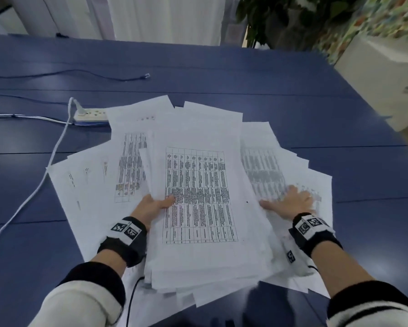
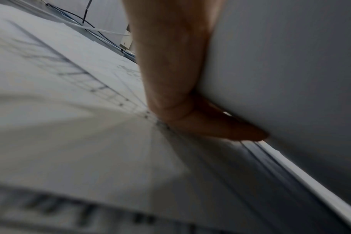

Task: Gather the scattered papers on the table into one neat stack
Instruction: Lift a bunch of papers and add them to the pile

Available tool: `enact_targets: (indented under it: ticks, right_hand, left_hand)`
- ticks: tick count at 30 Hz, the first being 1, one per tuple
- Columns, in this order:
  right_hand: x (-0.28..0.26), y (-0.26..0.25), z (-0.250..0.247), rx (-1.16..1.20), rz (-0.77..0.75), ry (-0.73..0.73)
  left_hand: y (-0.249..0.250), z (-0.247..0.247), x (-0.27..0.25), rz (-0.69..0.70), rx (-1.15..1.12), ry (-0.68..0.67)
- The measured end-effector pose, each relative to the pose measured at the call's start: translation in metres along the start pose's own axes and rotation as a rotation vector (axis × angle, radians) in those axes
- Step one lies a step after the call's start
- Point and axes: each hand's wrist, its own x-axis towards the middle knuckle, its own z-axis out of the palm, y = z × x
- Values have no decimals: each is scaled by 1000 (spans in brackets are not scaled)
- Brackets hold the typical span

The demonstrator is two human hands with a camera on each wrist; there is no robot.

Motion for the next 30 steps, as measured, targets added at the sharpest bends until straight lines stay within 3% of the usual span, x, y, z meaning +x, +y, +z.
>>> enact_targets:
  ticks: [6,9,11,17,19,24,30]
  right_hand:
    - [-1,-19,21,155,-161,41]
    - [13,-11,4,48,35,154]
    - [19,-9,1,32,141,104]
    - [12,-28,19,-8,-82,41]
    - [13,-25,14,80,-141,44]
    - [14,-4,0,282,7,135]
    - [6,-2,9,400,-44,100]
  left_hand:
    - [17,26,14,77,111,129]
    - [21,31,15,89,136,140]
    - [23,33,16,81,144,142]
    - [34,52,25,7,138,53]
    - [33,56,27,12,143,63]
    - [21,56,26,17,176,65]
    - [29,27,17,11,202,55]
